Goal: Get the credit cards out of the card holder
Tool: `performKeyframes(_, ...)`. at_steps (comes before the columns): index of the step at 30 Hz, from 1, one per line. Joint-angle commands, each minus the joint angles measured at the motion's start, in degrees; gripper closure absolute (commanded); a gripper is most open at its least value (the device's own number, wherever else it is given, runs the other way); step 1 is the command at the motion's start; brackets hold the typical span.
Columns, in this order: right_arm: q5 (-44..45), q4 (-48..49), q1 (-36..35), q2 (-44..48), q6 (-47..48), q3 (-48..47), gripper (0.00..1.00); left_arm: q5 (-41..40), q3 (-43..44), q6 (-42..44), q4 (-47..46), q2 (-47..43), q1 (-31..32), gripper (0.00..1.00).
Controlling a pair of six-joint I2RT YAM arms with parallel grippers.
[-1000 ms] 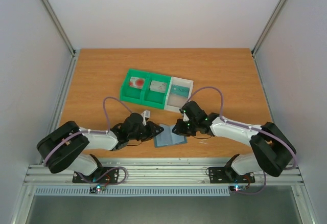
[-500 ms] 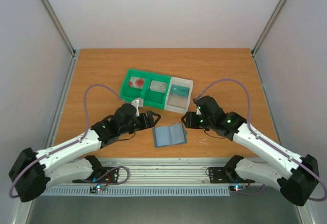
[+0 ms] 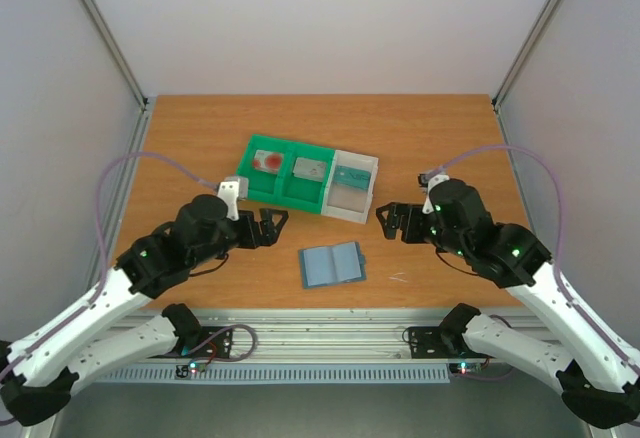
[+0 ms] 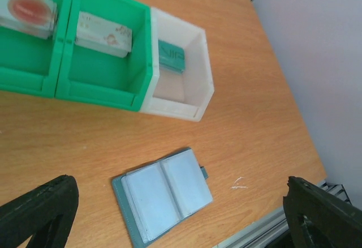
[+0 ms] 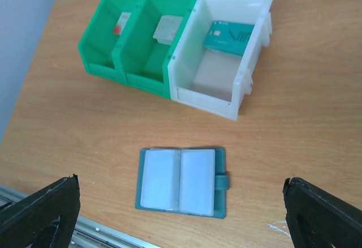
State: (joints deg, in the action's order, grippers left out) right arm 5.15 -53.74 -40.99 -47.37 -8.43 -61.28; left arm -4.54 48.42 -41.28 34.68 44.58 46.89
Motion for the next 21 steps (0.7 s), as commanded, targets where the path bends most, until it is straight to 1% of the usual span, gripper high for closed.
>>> performKeyframes(1, 3.15, -6.18, -0.22, 1.85, 1.47, -4.2, 0.02, -1.47, 4.32, 5.17, 5.35, -3.74, -0.19, 0.01)
performKeyframes(10, 4.42, -9.35, -0.22, 3.25, 2.01, -9.19, 0.02, 0.46, 5.92, 7.03, 5.61, -8.38, -0.21, 0.01)
performKeyframes(15, 4.49, -9.2, -0.21, 4.61, 0.72, -7.47, 0.02, 1.6, 4.07, 6.53, 4.06, -10.29, -0.2, 0.01)
performKeyframes(21, 3.24, -8.38, -0.17, 5.25, -1.0, -4.42, 0.02, 1.0, 0.47, 5.65, 1.93, -11.77, -0.15, 0.01)
